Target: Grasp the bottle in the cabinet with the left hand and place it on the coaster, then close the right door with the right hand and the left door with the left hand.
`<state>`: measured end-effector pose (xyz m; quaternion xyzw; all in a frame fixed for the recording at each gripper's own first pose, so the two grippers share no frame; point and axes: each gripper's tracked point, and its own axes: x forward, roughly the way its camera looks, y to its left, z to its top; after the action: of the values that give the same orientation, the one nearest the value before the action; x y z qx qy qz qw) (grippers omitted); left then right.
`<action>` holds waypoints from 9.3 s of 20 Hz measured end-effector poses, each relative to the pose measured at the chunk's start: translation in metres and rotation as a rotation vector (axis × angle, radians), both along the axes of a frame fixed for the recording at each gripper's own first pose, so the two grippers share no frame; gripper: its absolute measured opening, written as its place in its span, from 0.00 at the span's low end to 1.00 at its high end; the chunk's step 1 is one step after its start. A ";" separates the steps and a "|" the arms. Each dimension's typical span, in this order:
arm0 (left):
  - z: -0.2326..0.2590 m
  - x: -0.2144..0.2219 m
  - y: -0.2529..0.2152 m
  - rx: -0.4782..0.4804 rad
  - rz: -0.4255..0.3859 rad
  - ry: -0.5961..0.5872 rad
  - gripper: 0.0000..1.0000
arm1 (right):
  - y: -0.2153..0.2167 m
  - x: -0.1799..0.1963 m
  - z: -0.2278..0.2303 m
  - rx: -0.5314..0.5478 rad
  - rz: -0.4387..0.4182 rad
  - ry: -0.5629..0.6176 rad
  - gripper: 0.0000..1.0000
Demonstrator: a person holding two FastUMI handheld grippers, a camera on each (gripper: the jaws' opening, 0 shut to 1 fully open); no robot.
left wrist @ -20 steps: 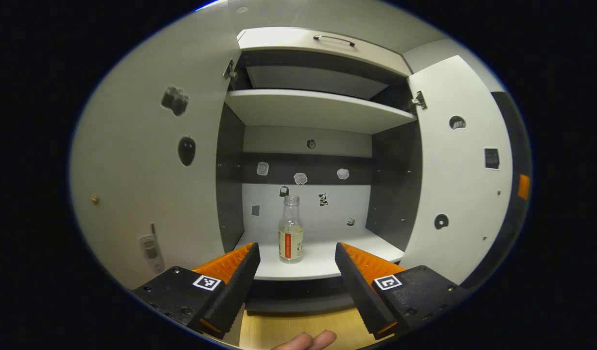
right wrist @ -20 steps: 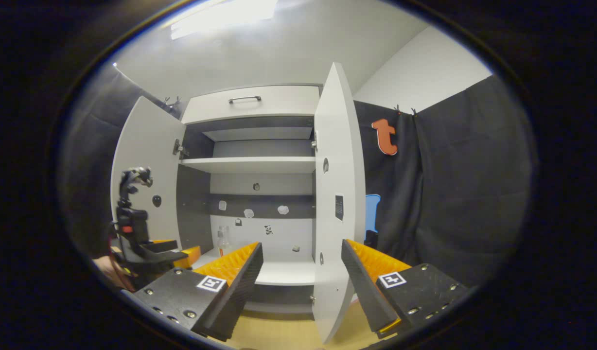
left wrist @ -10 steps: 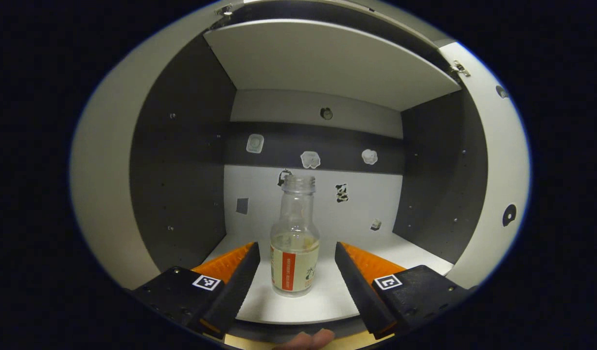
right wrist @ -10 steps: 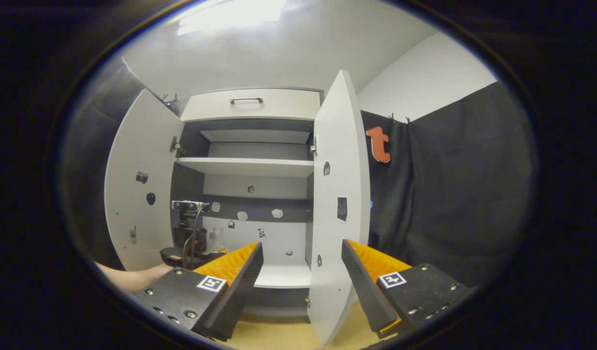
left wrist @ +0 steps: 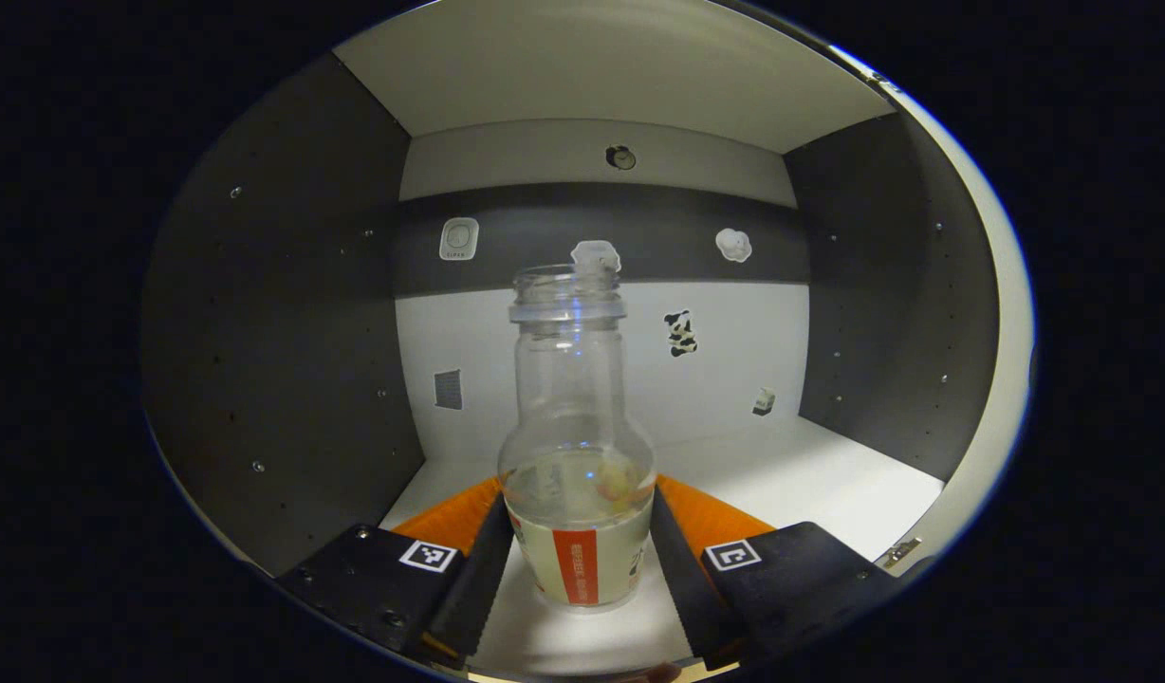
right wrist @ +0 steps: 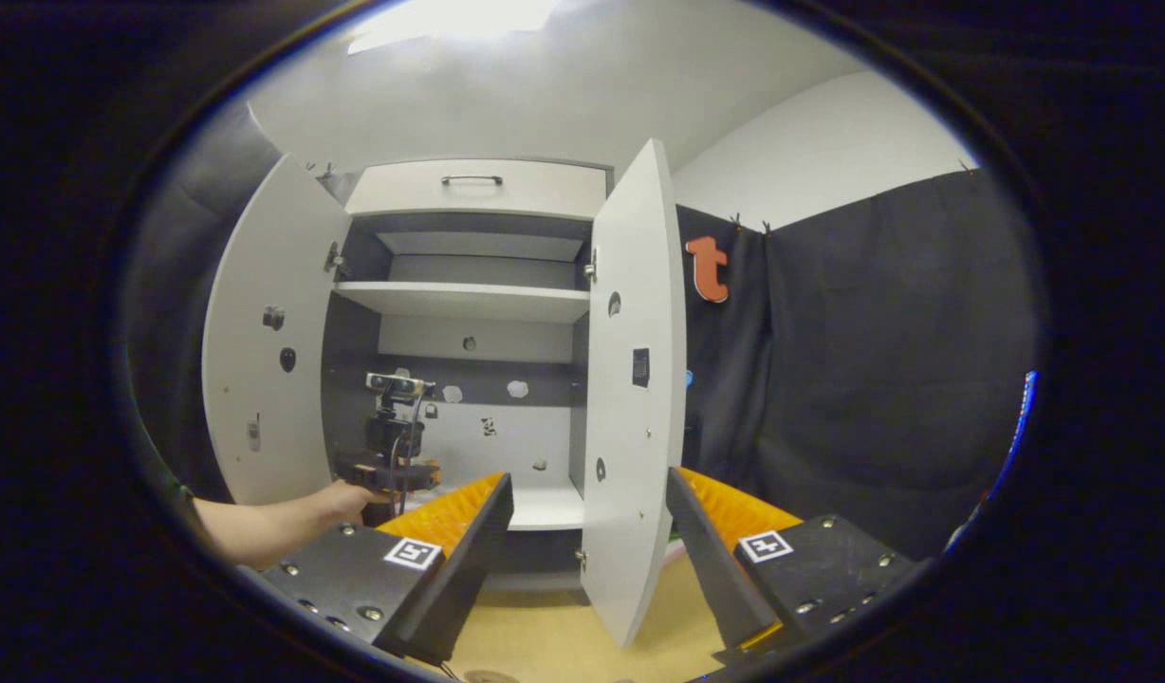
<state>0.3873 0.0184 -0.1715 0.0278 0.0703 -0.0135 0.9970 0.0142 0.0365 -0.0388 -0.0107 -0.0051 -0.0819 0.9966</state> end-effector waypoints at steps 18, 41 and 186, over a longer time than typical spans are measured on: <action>-0.019 -0.258 -0.122 -0.031 -0.211 -0.104 0.79 | -0.015 -0.012 0.000 0.062 0.114 -0.058 0.98; -0.291 -0.403 -0.143 -0.042 -0.292 0.095 0.80 | -0.058 -0.035 -0.118 0.052 0.240 0.238 0.99; 0.102 -0.327 0.229 -0.120 0.438 -0.061 0.89 | -0.014 -0.005 0.011 0.115 0.492 -0.028 0.93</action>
<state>0.0599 0.2475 -0.0690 -0.0471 0.0434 0.2002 0.9777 0.0093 0.0229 -0.0274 0.0489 -0.0169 0.1626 0.9853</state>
